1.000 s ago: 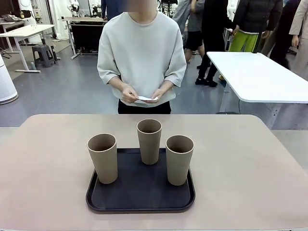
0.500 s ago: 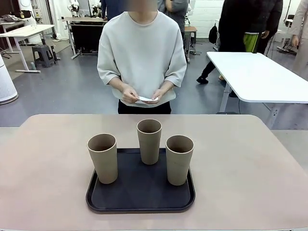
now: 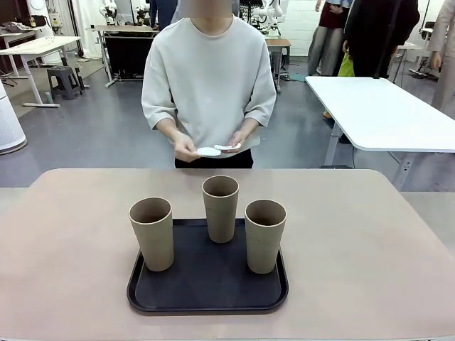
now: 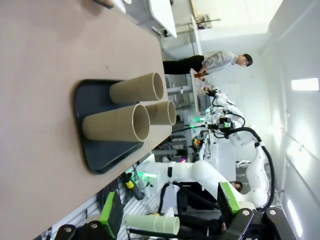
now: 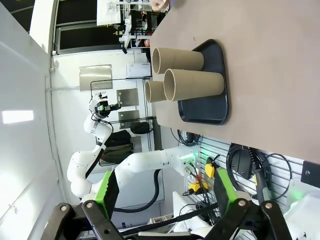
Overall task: Place coasters on the table and set cups on them.
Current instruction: Pick up one Reusable plastic cup and place it on a coaster set by the human.
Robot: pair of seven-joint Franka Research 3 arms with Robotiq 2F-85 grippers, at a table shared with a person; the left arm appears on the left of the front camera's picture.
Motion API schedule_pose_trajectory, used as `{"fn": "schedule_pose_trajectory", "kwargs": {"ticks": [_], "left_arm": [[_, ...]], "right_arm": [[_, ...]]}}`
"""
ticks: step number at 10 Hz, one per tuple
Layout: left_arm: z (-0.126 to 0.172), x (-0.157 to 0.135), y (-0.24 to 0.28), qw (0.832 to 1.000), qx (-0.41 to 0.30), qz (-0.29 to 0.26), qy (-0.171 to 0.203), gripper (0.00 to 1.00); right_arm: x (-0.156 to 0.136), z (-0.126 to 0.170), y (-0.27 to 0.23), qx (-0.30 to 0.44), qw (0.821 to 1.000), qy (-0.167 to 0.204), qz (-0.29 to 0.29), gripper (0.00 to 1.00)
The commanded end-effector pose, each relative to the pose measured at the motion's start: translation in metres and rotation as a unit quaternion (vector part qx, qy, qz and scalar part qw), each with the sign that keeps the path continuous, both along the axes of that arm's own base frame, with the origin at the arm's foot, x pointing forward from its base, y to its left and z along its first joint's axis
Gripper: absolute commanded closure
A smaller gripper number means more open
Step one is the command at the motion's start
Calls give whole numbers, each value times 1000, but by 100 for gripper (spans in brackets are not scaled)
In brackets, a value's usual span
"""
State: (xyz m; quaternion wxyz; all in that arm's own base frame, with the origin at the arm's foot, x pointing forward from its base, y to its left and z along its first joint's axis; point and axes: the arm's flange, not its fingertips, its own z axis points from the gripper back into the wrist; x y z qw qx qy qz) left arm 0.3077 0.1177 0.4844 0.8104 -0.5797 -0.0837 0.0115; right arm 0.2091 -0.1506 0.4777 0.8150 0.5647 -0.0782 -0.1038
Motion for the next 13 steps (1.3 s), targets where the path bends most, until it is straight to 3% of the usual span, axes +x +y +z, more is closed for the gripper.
{"fn": "schedule_pose_trajectory", "kwargs": {"ticks": [1,13], "left_arm": [[0,-1,1,1000,-2,1,-2,0],[0,-1,1,1000,-2,1,-2,0]], "right_arm": [[1,1,0,3,1000,-5,-1,0],[1,1,0,3,1000,-5,-1,0]]}}
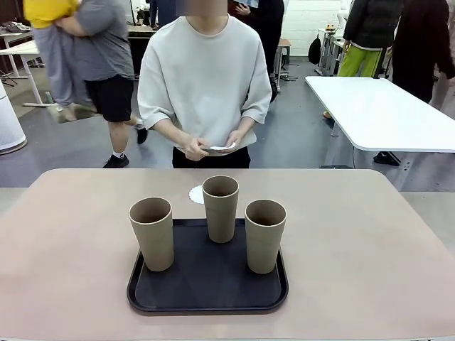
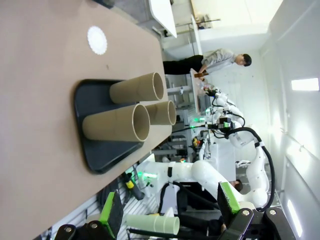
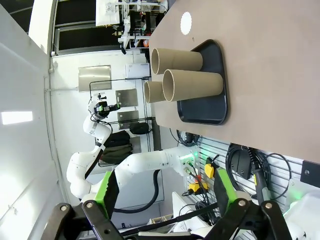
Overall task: Place coasters on the table and set cups on them.
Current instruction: Pick up one Reusable plastic cup and place it on a coaster set by the human.
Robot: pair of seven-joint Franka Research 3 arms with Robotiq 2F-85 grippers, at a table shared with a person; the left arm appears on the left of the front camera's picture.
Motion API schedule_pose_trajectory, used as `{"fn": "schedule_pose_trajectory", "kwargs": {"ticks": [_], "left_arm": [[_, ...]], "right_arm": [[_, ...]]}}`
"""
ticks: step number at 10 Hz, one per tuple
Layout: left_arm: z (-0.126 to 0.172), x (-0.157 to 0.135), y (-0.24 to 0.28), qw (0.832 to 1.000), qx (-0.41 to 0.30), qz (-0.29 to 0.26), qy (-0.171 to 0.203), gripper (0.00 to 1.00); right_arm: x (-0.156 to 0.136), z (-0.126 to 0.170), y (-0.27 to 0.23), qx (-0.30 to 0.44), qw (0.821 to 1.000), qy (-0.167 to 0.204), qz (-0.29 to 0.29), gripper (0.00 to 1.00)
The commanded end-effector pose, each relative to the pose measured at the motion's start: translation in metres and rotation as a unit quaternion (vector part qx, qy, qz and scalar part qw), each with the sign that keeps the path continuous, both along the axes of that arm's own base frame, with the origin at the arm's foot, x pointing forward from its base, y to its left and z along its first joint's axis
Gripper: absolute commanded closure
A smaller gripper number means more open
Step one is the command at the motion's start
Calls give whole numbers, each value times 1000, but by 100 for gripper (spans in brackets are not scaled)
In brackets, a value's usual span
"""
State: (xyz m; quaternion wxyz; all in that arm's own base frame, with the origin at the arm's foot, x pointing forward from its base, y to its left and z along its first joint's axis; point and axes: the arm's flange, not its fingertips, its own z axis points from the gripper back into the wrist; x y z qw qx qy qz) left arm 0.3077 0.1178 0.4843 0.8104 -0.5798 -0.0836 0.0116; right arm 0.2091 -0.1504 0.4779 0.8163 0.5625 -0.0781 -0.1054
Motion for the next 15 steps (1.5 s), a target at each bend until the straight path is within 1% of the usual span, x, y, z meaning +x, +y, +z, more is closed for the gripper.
{"fn": "schedule_pose_trajectory", "kwargs": {"ticks": [1,4,5,6,7,8,9,10,11,12,13,14,15], "left_arm": [[0,-1,1,1000,-2,1,-2,0],[0,0,0,1000,0,0,0,0],[14,2,-10,988,109,-72,-81,0],[31,3,-25,977,163,-105,-92,0],[55,4,-44,949,247,-138,-136,0],[79,-5,-67,909,321,-193,-181,0],[97,-12,-92,859,402,-228,-221,0],[101,-14,-119,816,454,-256,-250,0],[95,-8,-144,773,497,-290,-267,0],[83,-6,-160,734,530,-316,-283,0],[74,-5,-173,702,553,-337,-297,0],[65,-2,-182,678,570,-353,-301,0],[60,-2,-187,659,586,-356,-308,0]], "right_arm": [[1,1,-1,6,1000,-6,1,0],[1,1,-1,6,1000,-6,1,0],[1,1,-1,6,1000,-6,1,0],[1,1,-1,6,1000,-6,1,0],[1,1,-1,6,1000,-6,1,0],[1,1,-1,6,1000,-6,1,0],[1,1,-1,6,1000,-6,1,0],[1,1,-1,6,1000,-6,1,0],[1,1,-1,6,1000,-6,1,0],[1,1,-1,6,1000,-6,1,0],[1,1,-1,6,1000,-6,1,0],[1,1,-1,6,1000,-6,1,0],[1,1,-1,6,1000,-6,1,0]]}}
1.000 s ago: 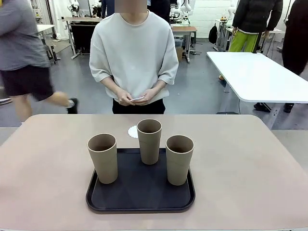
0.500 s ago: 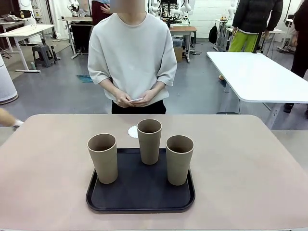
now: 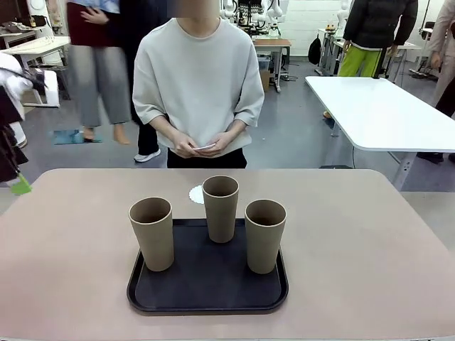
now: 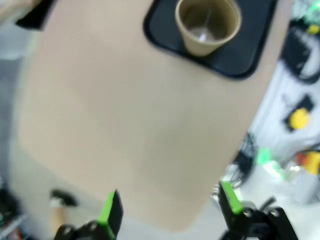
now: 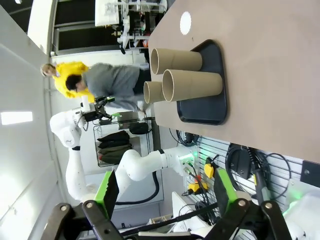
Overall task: Place coasters on the table and set cups on them.
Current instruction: Pick up one Reusable plastic cup and place it on a coaster set by the human.
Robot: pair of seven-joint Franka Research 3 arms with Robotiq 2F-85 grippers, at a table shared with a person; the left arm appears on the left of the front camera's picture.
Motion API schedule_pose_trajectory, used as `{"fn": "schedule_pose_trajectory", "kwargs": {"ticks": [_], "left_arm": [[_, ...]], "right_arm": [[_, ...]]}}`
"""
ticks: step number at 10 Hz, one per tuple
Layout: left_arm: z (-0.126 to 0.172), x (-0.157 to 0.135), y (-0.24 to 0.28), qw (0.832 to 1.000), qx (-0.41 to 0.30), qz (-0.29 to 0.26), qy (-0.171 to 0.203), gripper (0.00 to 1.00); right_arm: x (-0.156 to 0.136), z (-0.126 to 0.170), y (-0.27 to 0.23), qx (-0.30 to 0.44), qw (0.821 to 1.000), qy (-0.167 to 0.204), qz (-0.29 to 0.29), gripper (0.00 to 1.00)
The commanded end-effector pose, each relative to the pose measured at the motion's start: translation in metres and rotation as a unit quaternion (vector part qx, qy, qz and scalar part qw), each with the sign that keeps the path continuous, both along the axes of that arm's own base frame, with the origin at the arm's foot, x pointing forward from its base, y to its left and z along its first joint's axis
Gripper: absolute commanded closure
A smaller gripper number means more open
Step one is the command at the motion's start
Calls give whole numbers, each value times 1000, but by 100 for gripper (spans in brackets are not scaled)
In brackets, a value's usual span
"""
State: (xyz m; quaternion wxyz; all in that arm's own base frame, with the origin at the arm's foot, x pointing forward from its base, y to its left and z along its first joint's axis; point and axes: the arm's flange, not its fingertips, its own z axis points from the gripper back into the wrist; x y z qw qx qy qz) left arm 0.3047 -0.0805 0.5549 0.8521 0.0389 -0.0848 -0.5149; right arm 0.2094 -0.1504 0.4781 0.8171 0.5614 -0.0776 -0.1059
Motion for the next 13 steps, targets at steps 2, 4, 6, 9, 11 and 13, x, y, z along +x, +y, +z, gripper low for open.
{"fn": "schedule_pose_trajectory", "kwargs": {"ticks": [2,4,6,9,11,13], "left_arm": [[0,0,0,1000,0,0,0,0],[0,0,0,1000,0,0,0,0],[0,0,0,1000,0,0,0,0],[-31,52,40,985,-145,-85,37,0],[-60,72,57,948,-266,-170,41,0],[-81,89,73,891,-378,-242,68,0]], "right_arm": [[1,0,-1,7,1000,-7,1,0],[1,0,-1,7,1000,-7,1,0],[1,0,-1,7,1000,-7,1,0],[1,0,-1,7,1000,-7,1,0],[1,0,-1,7,1000,-7,1,0],[1,0,-1,7,1000,-7,1,0]]}}
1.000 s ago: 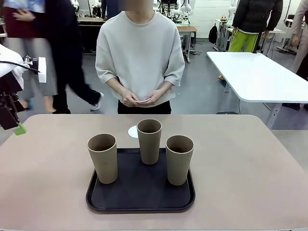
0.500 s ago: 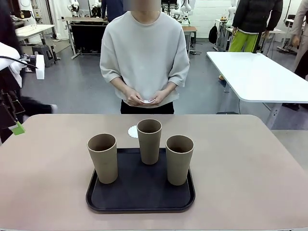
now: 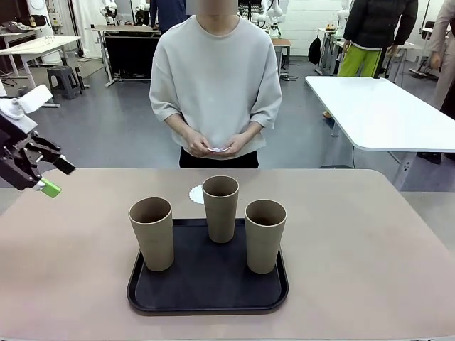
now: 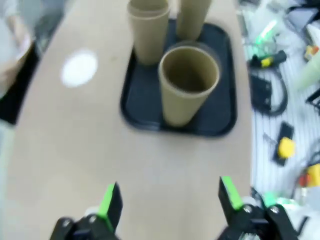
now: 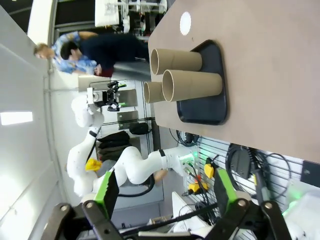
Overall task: Place coasters on the table and set cups on them.
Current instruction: Pick up one Reusable plastic cup and place it on a coaster set by the human.
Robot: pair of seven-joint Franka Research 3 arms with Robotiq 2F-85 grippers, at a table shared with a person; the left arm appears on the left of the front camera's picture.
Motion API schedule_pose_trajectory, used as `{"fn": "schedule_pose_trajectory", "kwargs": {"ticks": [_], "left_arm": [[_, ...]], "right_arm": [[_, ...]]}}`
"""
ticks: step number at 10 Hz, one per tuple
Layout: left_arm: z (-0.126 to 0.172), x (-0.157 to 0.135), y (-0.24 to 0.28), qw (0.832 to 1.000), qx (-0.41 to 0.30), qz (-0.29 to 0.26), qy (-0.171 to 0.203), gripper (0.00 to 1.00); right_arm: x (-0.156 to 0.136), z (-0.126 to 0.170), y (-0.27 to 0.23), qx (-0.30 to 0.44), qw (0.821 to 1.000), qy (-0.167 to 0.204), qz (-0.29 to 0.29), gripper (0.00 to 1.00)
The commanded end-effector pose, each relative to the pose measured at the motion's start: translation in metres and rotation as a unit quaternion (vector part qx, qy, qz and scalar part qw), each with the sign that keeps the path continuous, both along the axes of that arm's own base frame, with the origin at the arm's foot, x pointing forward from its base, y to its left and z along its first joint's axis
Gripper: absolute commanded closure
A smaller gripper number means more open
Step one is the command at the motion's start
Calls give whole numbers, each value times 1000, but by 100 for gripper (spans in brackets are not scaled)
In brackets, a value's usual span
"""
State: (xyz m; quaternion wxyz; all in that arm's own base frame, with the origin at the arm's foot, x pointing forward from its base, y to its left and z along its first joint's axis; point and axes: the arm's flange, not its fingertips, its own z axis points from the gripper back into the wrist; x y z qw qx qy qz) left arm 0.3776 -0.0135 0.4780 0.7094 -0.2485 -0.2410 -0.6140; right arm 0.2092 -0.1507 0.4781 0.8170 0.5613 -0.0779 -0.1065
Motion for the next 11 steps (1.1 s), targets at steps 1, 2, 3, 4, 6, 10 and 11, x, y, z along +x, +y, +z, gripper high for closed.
{"fn": "schedule_pose_trajectory", "kwargs": {"ticks": [1,2,3,4,6,10,11], "left_arm": [[-13,15,10,992,-79,-87,46,0],[-21,13,13,991,-82,-97,35,0],[-30,9,19,989,-85,-117,28,0],[-38,5,26,986,-91,-140,10,0],[-42,3,22,987,-95,-128,4,0],[-46,1,26,987,-92,-134,17,0],[-46,1,26,987,-92,-134,17,0]], "right_arm": [[1,0,0,7,1000,-7,1,0],[1,0,0,7,1000,-7,1,0],[1,0,0,7,1000,-7,1,0],[1,0,0,7,1000,-7,1,0],[1,0,0,7,1000,-7,1,0],[1,0,0,7,1000,-7,1,0],[1,0,0,7,1000,-7,1,0]]}}
